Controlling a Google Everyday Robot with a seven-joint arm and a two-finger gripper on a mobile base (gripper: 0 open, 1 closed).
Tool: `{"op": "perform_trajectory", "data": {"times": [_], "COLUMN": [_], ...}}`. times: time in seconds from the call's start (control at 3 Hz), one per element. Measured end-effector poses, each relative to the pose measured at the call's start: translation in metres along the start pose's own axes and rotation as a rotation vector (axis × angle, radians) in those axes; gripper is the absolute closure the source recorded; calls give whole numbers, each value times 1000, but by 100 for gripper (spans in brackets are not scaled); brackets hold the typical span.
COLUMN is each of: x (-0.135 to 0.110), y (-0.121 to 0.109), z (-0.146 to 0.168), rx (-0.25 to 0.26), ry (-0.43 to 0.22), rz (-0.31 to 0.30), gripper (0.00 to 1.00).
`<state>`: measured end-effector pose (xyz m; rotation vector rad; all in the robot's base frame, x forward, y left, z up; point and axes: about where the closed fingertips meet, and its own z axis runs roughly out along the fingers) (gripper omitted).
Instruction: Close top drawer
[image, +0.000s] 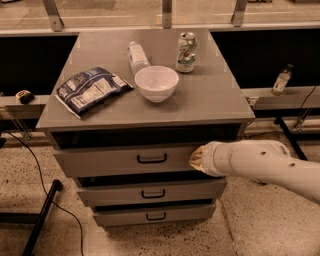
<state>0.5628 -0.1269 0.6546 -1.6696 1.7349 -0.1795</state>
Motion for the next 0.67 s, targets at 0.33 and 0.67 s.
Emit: {"op": "perform_trajectory", "data": {"times": [0.33,0.67], "x": [-1,-11], "y": [24,47], "z": [-14,-36], "rx": [-13,-33], "ry": [-23,-77], "rz": [-20,-57], "gripper": [100,100]}}
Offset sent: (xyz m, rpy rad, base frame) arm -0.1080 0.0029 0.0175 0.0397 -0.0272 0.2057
